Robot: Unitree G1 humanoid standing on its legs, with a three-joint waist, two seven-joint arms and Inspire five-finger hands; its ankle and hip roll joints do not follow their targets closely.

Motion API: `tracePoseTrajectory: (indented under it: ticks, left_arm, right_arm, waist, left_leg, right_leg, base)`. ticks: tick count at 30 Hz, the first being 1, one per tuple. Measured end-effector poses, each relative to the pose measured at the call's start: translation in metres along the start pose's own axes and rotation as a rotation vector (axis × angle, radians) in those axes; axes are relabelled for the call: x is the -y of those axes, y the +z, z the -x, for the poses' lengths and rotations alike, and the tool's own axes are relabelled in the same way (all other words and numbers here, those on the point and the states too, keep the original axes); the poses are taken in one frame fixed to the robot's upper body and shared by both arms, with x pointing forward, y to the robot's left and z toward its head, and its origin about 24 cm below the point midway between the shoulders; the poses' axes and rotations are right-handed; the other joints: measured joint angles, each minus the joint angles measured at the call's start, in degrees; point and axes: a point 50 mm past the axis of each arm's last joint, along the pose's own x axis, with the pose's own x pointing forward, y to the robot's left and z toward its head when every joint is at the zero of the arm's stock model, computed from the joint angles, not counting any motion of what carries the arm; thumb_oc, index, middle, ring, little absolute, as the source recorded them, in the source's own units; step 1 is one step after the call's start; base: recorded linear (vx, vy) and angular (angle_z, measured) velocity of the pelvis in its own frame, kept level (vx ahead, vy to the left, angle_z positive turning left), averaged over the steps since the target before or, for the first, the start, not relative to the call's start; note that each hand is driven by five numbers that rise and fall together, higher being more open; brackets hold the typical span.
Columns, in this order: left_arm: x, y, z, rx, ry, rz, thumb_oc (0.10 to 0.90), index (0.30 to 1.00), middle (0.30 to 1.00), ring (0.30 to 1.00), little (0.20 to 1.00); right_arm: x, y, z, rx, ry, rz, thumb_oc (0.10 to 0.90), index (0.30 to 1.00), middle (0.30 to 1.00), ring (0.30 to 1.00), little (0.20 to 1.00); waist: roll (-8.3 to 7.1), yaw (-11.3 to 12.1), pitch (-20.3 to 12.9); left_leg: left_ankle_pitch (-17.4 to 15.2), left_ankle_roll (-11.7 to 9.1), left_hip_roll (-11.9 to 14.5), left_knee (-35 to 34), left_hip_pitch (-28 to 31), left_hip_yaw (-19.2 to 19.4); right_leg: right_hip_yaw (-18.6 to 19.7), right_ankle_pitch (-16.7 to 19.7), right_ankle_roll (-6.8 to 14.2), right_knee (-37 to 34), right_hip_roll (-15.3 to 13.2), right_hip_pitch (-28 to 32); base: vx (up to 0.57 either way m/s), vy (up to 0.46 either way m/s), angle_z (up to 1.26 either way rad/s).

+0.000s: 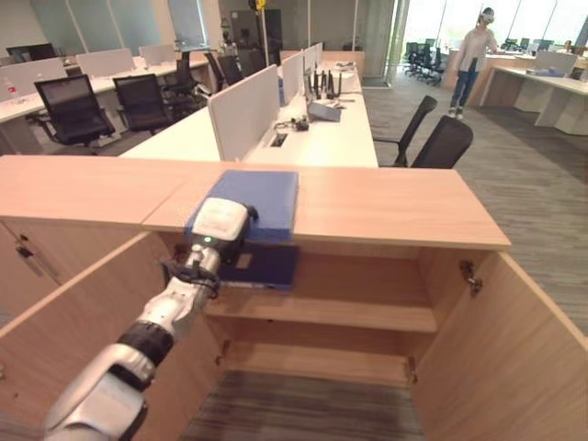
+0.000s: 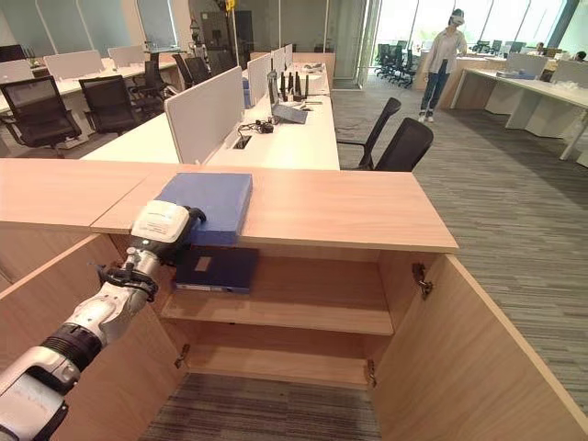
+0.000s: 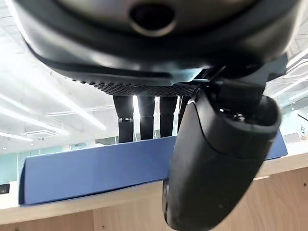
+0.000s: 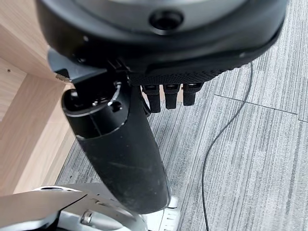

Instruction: Put the empty folder in the office cabinet

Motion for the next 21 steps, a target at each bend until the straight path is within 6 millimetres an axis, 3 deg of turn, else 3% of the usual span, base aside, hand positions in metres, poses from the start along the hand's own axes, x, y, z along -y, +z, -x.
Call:
tracePoseTrajectory:
  ticks: [12, 17, 19, 21]
  left_arm:
    - [0.006, -0.004, 0.002, -0.023, 0.002, -0.039, 0.400, 0.300, 0.300, 0.300, 0.300]
    - [0.006, 0.008, 0.000, -0.012, 0.012, -0.007, 0.400, 0.300, 0.300, 0.300, 0.300]
    - [-0.003, 0.011, 0.007, -0.027, 0.066, 0.088, 0.400, 0.300, 0.300, 0.300, 0.300]
    - [-0.013, 0.026, 0.031, 0.020, 0.137, 0.253, 0.400, 0.300, 0.300, 0.300, 0.300]
  right_arm:
    - [0.001, -0.002, 0.000, -0.007, -0.007, 0.001, 0.800, 0.900, 0.900, 0.900, 0.900]
    - [0.001, -0.009, 0.000, -0.037, -0.014, 0.004, 0.800, 0.900, 0.900, 0.900, 0.900]
    - [0.001, -0.008, 0.000, -0.033, -0.014, 0.000, 0.800, 0.900, 0.900, 0.900, 0.900]
    - [-0.001, -0.015, 0.001, -0.052, -0.012, -0.008, 0.800, 0.900, 0.900, 0.900, 0.900]
  waist:
    - [-0.37, -0.9, -1.0]
    - [-0.46, -0.6, -1.6]
    - [-0.39, -0.8, -1.5]
    - [-0.21, -0.5, -1.5]
  left_leg:
    - [-0.4, 0.0, 0.0, 0.0, 0.1, 1.0]
    - [-0.4, 0.0, -0.1, 0.0, 0.1, 1.0]
    - [-0.5, 0.1, -0.1, 0.0, 0.0, 1.0]
    - [-0.3, 0.2, 0.0, 0.0, 0.0, 0.6]
  right_leg:
    - [0.9, 0.0, 0.0, 0.0, 0.1, -0.2]
    - [0.9, 0.0, 0.0, 0.0, 0.0, -0.2]
    - [0.9, 0.0, 0.0, 0.0, 0.0, -0.2]
    - [0.5, 0.0, 0.0, 0.0, 0.0, -0.1]
  base:
    - [0.00, -0.001, -0.04]
    - [0.00, 0.000, 0.00]
    - [0.00, 0.000, 0.00]
    - [0.01, 0.011, 0.09]
